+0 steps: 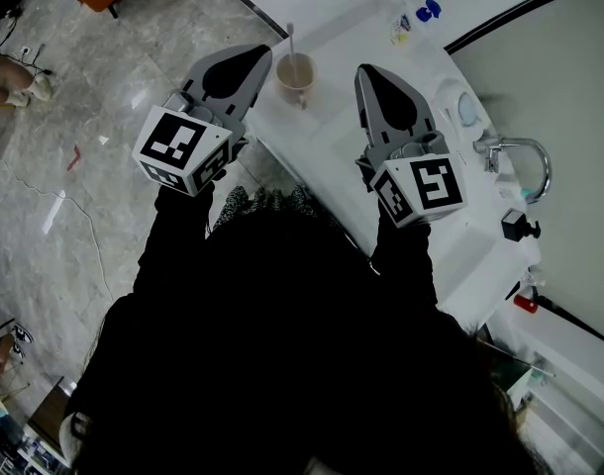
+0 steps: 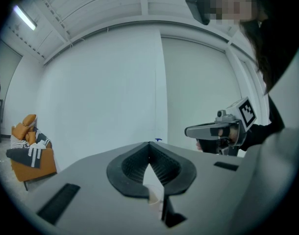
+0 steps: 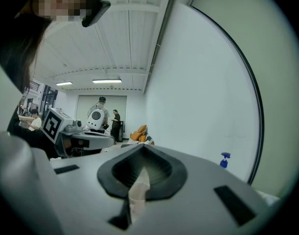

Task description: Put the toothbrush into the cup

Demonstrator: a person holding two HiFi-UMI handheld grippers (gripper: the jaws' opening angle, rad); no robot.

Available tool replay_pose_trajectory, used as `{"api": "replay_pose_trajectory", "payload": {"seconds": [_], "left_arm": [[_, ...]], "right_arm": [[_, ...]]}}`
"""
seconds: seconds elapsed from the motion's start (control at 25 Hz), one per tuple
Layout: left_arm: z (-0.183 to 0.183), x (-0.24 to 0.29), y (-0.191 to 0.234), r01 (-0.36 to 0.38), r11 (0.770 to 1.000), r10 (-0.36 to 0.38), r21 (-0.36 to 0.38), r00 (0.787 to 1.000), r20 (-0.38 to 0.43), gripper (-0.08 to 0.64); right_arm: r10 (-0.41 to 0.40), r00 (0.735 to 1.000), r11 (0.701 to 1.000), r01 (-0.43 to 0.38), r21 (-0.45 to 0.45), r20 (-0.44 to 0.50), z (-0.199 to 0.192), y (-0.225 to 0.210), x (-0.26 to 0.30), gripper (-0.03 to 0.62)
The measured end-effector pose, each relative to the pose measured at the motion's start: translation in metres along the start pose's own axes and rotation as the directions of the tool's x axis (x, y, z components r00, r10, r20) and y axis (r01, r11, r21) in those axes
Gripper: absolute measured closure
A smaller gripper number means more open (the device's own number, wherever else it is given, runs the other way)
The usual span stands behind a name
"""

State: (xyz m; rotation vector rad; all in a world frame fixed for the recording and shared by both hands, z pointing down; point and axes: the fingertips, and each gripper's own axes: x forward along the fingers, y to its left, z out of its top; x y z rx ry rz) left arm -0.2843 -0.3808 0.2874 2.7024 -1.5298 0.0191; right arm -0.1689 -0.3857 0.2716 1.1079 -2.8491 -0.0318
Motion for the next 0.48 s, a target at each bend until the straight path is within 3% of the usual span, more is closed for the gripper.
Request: {"api": "replay_pose_trajectory", "payload": {"seconds": [0.48], "left_arm": [[-0.0019,-0.0036,0.0068,-0.013,1.0,0.013,0.01,1.0,0.005,0.552]], "right_arm": [[-0.02,1.0,1.0,0.02,-0.02,0.0,0.001,-0.002,-0.0006,0.589]]}}
